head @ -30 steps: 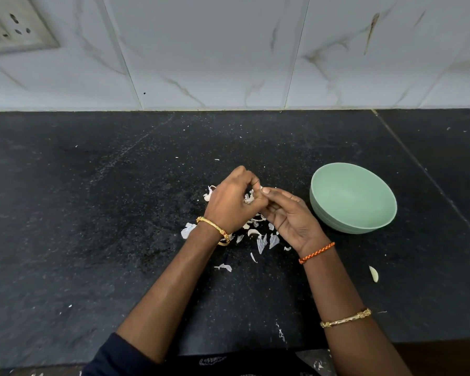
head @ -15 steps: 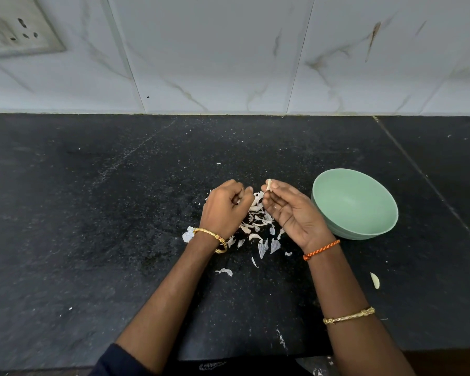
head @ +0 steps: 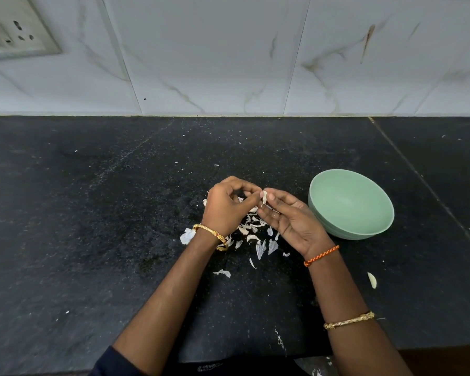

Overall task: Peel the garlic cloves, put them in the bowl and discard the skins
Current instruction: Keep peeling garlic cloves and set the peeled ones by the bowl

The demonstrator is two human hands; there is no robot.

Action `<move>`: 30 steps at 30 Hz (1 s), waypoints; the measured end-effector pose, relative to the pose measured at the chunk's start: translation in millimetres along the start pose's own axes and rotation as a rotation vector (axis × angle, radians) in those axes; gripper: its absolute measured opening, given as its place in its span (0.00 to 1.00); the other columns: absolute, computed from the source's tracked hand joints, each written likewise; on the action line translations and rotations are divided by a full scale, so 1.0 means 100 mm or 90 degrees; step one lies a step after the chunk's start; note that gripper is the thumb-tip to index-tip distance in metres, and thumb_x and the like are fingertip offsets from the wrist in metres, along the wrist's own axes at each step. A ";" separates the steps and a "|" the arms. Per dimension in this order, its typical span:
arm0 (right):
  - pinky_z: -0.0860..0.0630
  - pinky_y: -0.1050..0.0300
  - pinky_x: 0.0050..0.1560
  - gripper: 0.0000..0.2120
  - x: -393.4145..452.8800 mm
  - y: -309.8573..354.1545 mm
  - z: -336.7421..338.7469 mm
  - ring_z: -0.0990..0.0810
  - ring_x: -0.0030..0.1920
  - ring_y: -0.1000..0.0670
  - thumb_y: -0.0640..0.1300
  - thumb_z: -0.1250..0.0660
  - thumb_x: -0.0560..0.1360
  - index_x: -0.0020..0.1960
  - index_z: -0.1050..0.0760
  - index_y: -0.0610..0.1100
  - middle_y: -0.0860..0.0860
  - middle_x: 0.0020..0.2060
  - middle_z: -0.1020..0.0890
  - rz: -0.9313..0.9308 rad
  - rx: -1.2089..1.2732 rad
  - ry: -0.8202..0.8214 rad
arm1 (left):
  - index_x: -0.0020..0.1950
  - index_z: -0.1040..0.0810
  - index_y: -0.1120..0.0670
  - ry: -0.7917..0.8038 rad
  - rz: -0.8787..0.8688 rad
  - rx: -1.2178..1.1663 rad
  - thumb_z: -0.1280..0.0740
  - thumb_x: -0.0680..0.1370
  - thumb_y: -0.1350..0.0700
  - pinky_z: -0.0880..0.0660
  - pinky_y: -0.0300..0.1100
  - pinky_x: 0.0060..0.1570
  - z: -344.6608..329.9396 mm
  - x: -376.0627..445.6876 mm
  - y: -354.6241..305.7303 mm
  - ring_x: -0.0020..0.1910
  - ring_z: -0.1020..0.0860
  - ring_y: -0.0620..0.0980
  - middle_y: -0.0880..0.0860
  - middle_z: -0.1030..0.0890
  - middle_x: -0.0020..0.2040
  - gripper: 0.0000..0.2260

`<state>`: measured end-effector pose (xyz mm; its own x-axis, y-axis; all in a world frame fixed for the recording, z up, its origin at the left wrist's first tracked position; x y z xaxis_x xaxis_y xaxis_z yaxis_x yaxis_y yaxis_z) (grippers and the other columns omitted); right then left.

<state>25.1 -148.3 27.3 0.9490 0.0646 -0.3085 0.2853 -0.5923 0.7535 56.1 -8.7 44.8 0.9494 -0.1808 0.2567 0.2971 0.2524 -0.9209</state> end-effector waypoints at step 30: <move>0.19 0.60 0.43 0.09 -0.05 0.01 -0.03 0.15 0.43 0.51 0.40 0.25 0.56 0.36 0.16 0.42 0.45 0.41 0.15 0.043 -0.048 0.053 | 0.36 0.28 0.49 0.113 -0.010 0.023 0.31 0.74 0.63 0.37 0.33 0.28 -0.01 0.00 -0.09 0.26 0.35 0.40 0.46 0.32 0.35 0.12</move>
<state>20.8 -146.7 31.6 0.9733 0.0955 -0.2087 0.2270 -0.5364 0.8129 53.2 -12.2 53.1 0.9130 -0.3486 0.2118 0.3176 0.2819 -0.9053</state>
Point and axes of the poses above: each hand's wrist, its own x-axis towards the middle knuckle, its own z-axis out of the back of the hand, y = z × x, the point moved 3 cm from there along x, towards the middle knuckle
